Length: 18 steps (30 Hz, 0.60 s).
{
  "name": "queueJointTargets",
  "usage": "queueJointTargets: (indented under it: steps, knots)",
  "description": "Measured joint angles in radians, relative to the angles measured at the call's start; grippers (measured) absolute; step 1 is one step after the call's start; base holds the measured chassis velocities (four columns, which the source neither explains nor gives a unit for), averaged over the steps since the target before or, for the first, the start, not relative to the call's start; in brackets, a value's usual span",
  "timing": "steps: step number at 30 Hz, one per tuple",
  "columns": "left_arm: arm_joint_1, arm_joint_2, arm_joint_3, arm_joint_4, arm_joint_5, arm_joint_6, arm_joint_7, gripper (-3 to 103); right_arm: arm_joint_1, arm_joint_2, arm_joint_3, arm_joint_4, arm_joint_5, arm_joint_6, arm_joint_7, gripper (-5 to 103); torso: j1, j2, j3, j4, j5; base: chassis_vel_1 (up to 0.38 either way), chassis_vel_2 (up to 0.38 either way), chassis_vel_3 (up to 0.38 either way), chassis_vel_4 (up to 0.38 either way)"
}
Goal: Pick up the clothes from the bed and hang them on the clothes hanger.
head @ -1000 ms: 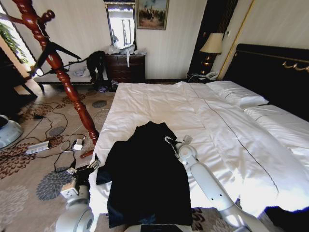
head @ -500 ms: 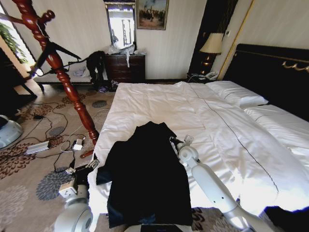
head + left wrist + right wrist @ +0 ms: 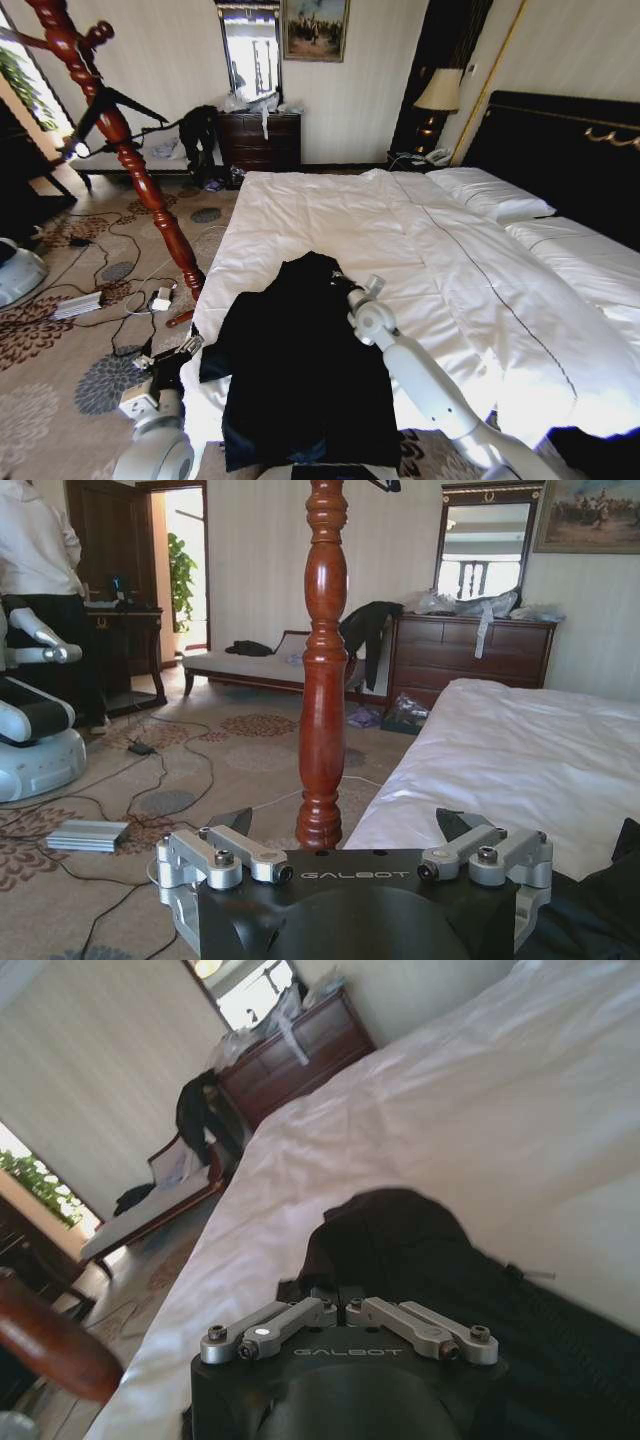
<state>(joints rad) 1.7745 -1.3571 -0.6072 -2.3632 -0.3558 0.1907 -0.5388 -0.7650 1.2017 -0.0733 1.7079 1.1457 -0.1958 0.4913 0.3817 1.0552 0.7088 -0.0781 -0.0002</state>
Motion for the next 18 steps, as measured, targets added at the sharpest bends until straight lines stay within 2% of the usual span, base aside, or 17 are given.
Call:
queueJointTargets:
  steps: [4,5,7,12,14,16,17,18]
  knots:
    - [0.001,-0.007,-0.008,-0.003,0.0,0.0,-0.002,100,0.012,0.068,-0.034,-0.042,0.033,-0.019,0.045,0,0.0,0.0,0.0,0.0002,0.0001,0.0,0.0,0.0,0.0]
    - [0.001,-0.007,-0.008,-0.003,0.0,0.0,-0.002,100,0.012,0.068,-0.034,-0.042,0.033,-0.019,0.045,0,0.0,0.0,0.0,0.0002,0.0001,0.0,0.0,0.0,0.0]
    - [0.001,-0.011,-0.009,-0.001,0.001,-0.002,-0.006,100,0.028,0.113,-0.032,-0.092,0.004,-0.015,0.059,0,0.0,0.0,0.0,0.0005,0.0002,0.0,0.0,0.0,0.0]
    - [-0.008,-0.014,-0.003,0.009,0.0,-0.003,-0.012,100,0.017,0.12,-0.026,-0.069,-0.046,-0.023,0.082,0,0.0,0.0,0.0,0.0002,0.0001,0.0,0.0,0.0,0.0]
    - [-0.016,-0.013,-0.001,0.012,-0.004,-0.003,-0.015,100,-0.022,0.087,-0.036,0.031,0.001,-0.062,0.138,11,0.0,0.0,0.0,0.0,0.0002,0.0,0.0,0.0,0.0]
    - [-0.028,-0.01,-0.001,0.015,-0.012,-0.003,-0.016,100,-0.072,0.041,-0.036,0.192,0.118,-0.125,0.259,21,0.0,0.0,0.0,-0.0001,0.0,0.0,0.0,0.0,0.0]
    - [-0.028,-0.01,-0.001,0.015,-0.012,-0.003,-0.016,100,-0.072,0.041,-0.036,0.192,0.118,-0.125,0.259,21,0.0,0.0,0.0,-0.0001,0.0,0.0,0.0,0.0,0.0]
    - [-0.034,-0.008,-0.001,0.018,-0.015,-0.002,-0.018,100,-0.096,0.02,-0.025,0.273,0.186,-0.158,0.321,27,0.0,0.0,0.0,-0.0001,0.0003,0.0,0.0,0.0,0.0]
